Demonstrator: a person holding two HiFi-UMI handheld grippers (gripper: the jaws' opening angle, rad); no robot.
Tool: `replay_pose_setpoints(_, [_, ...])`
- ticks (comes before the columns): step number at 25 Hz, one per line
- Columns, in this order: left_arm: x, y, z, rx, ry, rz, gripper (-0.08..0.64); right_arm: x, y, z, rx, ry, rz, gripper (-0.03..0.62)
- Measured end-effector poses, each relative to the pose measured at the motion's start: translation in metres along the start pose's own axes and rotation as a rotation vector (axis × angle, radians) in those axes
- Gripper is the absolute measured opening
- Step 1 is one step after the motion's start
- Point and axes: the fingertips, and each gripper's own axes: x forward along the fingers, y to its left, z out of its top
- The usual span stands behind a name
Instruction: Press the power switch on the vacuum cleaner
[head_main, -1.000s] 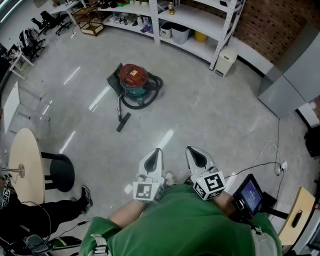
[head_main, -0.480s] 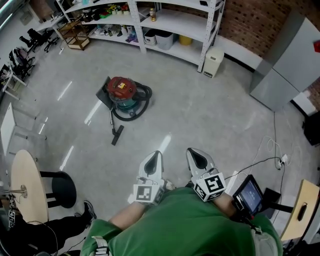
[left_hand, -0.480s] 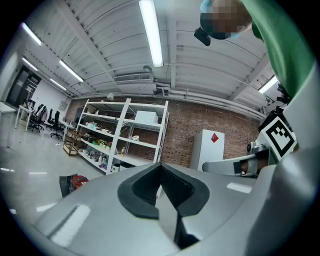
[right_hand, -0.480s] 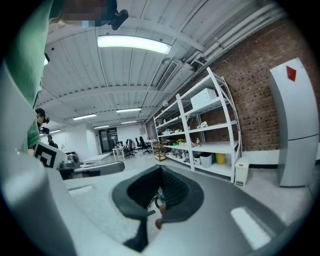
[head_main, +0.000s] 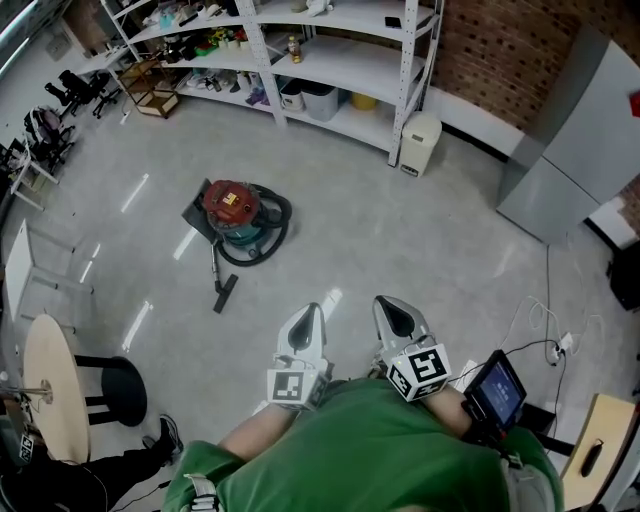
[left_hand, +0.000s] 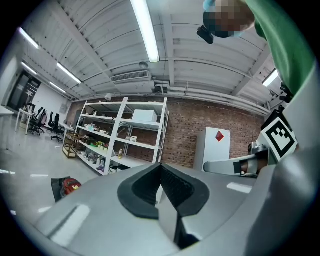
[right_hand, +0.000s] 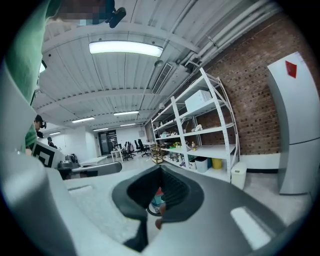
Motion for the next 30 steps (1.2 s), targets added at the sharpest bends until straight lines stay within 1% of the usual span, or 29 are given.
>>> replay_pose_setpoints(5, [0.04,-0.029,-0.001,0.001,-0.009,0.029,0.008,0.002,-0.05,0.008,0.004,0.003,0.025,0.0])
replay_pose_setpoints(8, [0.059,-0.042,-0.01,0.03,-0.016,0.034,0.008,0.001,-0.075,0.01,0.009,0.005,0.034,0.0])
replay_pose_setpoints(9, [0.066,-0.046,-0.01,0.029,-0.014,0.036,0.008,0.002,-0.083,0.011,0.013,0.008,0.034,0.0])
replay_pose_setpoints(12, [0.083,-0.056,-0.01,0.003,0.016,0.04,0.008,0.005,-0.101,0.013,0.025,0.009,0.035,0.0])
replay_pose_setpoints(14, [0.093,-0.057,-0.011,0.009,0.027,0.043,0.008,0.01,-0.11,0.014,0.033,0.009,0.034,0.0])
replay_pose_setpoints(19, [0.118,-0.045,-0.013,0.045,0.019,0.068,0.008,0.032,-0.13,0.017,0.049,0.019,0.034,0.0])
replay_pose_setpoints(22, [0.141,-0.036,-0.013,0.011,0.031,0.079,0.008,0.053,-0.143,0.022,0.042,0.02,0.036,0.0])
replay_pose_setpoints(27, [0.182,-0.009,-0.014,0.027,-0.006,0.097,0.008,0.096,-0.163,0.031,0.019,0.043,0.059,0.0])
replay_pose_setpoints(30, [0.211,0.009,-0.004,0.013,-0.006,0.109,0.008,0.131,-0.175,0.044,0.008,0.043,0.07,0.0])
